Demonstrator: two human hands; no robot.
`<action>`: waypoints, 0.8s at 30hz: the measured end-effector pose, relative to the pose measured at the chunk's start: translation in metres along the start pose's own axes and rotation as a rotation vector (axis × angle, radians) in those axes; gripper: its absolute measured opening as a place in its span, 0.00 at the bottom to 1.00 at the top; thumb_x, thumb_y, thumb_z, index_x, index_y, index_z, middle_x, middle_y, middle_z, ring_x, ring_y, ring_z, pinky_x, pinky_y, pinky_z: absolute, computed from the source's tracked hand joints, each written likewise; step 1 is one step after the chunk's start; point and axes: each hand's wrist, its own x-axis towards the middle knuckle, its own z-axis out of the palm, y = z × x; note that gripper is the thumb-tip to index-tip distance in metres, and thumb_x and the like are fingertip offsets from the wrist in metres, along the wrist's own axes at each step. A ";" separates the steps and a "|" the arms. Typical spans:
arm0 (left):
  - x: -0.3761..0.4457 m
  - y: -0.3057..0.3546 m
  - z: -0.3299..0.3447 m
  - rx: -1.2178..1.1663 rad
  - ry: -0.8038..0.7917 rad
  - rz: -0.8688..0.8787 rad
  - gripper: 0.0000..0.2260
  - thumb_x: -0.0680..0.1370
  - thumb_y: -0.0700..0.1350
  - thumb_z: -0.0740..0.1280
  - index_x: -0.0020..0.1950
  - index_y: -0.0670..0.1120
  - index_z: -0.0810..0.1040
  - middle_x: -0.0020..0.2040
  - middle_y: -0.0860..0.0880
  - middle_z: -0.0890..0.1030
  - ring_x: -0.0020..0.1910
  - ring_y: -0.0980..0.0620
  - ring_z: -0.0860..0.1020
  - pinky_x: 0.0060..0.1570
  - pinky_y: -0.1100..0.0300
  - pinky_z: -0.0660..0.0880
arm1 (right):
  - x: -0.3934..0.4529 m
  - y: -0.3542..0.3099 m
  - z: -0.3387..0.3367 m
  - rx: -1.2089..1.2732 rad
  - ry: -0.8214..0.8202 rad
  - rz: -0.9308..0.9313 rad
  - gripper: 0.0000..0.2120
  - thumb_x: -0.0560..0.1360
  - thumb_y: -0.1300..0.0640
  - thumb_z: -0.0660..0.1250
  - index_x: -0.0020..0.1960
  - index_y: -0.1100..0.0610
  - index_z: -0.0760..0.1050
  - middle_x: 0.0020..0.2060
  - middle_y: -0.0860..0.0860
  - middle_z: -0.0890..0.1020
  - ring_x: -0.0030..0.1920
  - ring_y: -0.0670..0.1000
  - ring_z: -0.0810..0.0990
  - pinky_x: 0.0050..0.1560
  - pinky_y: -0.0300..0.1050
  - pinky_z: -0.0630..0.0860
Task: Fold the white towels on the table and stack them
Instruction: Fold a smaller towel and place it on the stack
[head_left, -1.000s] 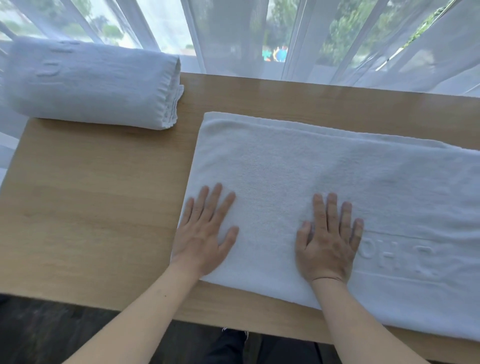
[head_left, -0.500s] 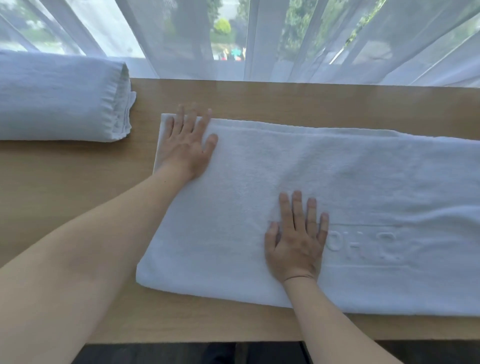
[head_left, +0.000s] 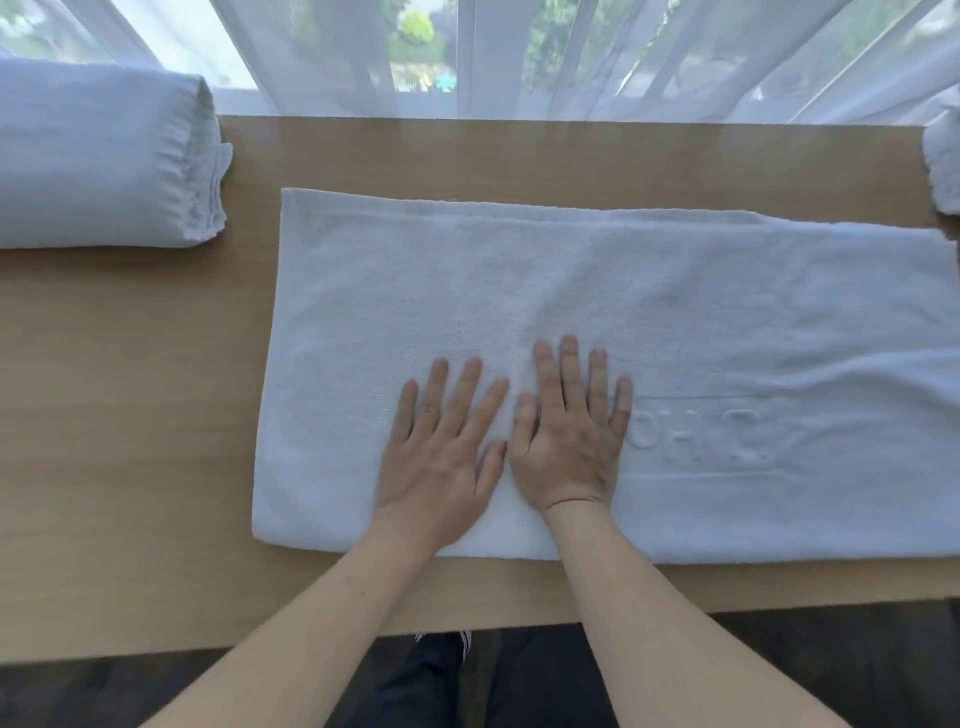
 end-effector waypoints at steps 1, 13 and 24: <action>0.002 0.001 -0.001 0.007 -0.009 -0.004 0.27 0.84 0.58 0.48 0.83 0.53 0.51 0.83 0.49 0.48 0.82 0.45 0.43 0.79 0.43 0.45 | 0.000 -0.001 0.000 0.004 0.000 0.000 0.28 0.82 0.45 0.48 0.82 0.48 0.55 0.81 0.48 0.54 0.81 0.54 0.47 0.79 0.63 0.45; 0.060 0.083 -0.002 -0.056 -0.094 0.024 0.33 0.80 0.58 0.36 0.81 0.43 0.37 0.82 0.42 0.39 0.79 0.41 0.34 0.78 0.44 0.35 | 0.027 0.039 -0.044 0.340 -0.030 -0.028 0.29 0.82 0.45 0.44 0.78 0.52 0.65 0.77 0.50 0.66 0.78 0.49 0.62 0.75 0.45 0.51; 0.182 0.184 0.017 -0.070 -0.037 -0.031 0.31 0.83 0.56 0.44 0.82 0.42 0.40 0.83 0.42 0.42 0.81 0.44 0.38 0.77 0.49 0.31 | 0.155 0.175 -0.068 0.118 -0.219 -0.190 0.31 0.80 0.39 0.37 0.81 0.43 0.52 0.82 0.45 0.49 0.81 0.47 0.43 0.79 0.51 0.37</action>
